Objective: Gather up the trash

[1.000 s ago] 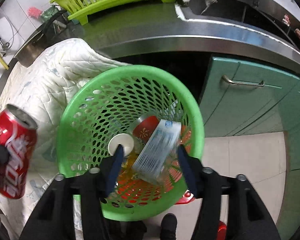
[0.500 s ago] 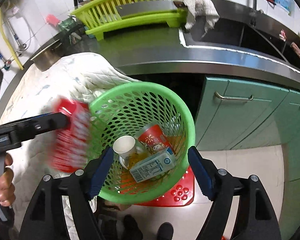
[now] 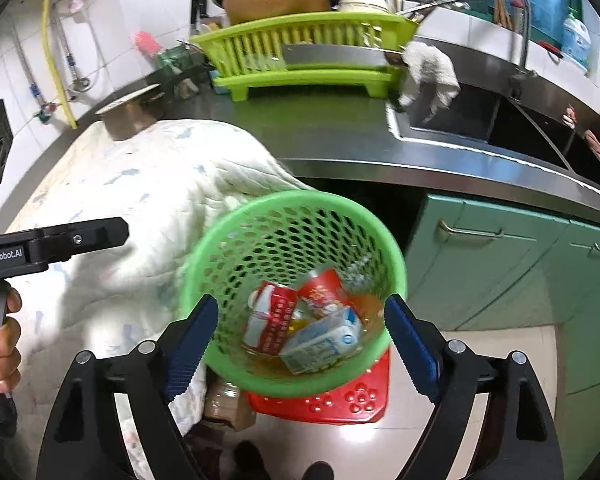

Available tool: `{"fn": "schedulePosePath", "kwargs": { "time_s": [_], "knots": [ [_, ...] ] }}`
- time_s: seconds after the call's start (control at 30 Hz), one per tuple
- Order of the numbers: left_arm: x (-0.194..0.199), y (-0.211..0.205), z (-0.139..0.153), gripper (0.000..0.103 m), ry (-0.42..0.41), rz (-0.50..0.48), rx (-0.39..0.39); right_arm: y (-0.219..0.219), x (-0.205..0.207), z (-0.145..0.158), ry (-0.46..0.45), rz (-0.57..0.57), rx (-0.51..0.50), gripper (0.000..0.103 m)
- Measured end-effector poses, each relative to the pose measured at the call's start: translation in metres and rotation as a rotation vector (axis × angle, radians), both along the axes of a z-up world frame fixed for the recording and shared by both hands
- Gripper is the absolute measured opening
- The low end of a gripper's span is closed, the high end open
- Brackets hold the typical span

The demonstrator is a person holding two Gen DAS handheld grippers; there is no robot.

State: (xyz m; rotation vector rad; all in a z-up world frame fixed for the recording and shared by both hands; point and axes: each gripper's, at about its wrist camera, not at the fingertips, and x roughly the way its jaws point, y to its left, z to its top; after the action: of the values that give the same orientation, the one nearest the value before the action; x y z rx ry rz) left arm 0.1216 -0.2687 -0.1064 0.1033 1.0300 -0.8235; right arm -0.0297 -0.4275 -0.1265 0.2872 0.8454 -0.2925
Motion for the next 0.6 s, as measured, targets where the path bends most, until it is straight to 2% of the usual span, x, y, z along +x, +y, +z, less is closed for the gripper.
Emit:
{"fn": "schedulePosePath", "kwargs": {
  "time_s": [0.3,0.6],
  "knots": [
    [-0.006,0.077,0.031,0.088,-0.116,0.181,0.034,0.048,0.017,0.028,-0.05,0.125,-0.024,0.09],
    [-0.019,0.162,0.055,0.095,-0.232,0.38,0.092,0.094,0.041,0.056,-0.101,0.252,-0.027,0.091]
  ]
}}
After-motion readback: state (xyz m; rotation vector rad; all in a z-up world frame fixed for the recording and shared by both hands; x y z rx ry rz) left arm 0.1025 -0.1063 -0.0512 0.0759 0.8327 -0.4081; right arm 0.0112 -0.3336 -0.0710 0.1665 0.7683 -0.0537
